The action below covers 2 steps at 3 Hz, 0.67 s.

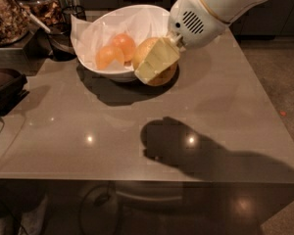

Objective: Pick orange from white bowl

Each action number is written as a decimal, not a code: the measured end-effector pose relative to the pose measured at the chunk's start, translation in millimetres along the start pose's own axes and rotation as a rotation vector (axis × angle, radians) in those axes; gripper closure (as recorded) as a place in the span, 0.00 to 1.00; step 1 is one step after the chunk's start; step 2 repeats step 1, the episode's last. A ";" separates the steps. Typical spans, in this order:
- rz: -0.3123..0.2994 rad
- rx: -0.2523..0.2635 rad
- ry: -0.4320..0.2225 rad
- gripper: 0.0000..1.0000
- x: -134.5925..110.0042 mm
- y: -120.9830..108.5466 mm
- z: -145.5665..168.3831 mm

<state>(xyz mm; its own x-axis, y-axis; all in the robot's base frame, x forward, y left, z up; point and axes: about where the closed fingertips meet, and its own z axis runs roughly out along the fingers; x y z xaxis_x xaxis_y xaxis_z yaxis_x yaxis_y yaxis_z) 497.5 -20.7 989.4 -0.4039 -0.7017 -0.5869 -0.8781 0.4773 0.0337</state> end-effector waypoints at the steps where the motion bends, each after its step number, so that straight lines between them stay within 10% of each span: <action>1: 0.036 0.021 -0.004 1.00 13.1 14.4 -7.6; 2: 0.036 0.021 -0.004 1.00 13.1 14.4 -7.6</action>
Offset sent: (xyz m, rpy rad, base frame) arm 0.0000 0.0000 0.0000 0.0000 0.0000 0.0000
